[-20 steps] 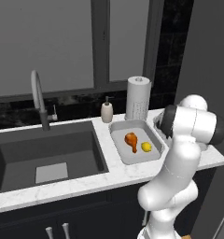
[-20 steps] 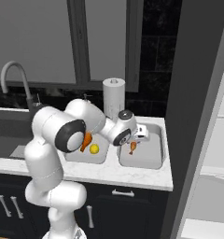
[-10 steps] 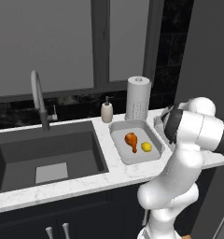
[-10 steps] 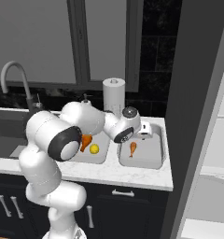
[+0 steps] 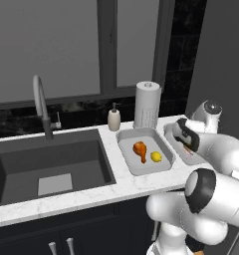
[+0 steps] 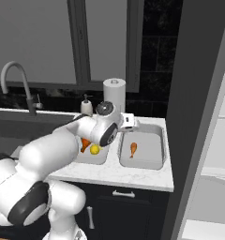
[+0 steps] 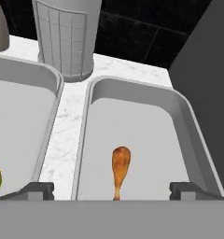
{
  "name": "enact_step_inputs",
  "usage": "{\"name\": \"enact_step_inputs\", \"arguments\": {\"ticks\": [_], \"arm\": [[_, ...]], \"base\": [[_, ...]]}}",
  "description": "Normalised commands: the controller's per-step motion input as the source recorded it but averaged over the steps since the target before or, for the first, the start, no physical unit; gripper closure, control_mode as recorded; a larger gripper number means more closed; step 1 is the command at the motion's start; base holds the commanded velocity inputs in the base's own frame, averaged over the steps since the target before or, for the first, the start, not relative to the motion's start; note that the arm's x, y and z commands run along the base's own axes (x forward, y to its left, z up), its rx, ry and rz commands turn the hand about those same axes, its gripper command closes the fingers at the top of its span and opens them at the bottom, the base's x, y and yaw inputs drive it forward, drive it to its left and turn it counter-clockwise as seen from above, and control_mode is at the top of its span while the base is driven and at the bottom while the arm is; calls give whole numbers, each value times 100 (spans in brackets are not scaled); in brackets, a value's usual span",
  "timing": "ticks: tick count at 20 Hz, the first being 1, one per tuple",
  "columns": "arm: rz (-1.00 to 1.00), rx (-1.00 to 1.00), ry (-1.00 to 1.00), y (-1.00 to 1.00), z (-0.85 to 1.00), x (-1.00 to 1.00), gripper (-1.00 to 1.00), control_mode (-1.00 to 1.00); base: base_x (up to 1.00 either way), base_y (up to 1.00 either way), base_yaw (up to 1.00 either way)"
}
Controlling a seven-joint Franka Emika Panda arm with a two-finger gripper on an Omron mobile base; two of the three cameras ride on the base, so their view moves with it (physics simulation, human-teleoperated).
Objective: Place one lemon and one chicken drumstick in each tupperware on the nearby counter, to pack two identical lunches.
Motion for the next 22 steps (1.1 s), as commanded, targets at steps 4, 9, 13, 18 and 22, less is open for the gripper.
{"name": "enact_step_inputs", "arguments": {"ticks": [4, 9, 13, 18, 22], "arm": [[0, -1, -8, 76, 48, -90, -100, -100], [-1, 27, -7, 43, 42, -100, -100, -100], [-4, 38, -1, 46, 59, -100, -100, -100], [-7, 25, 0, 60, 66, -91, -100, -100], [-13, 0, 2, 39, 31, -74, -100, -100]], "base": [[0, 0, 0], [0, 0, 0], [0, 0, 0], [0, 0, 0], [0, 0, 0]]}}
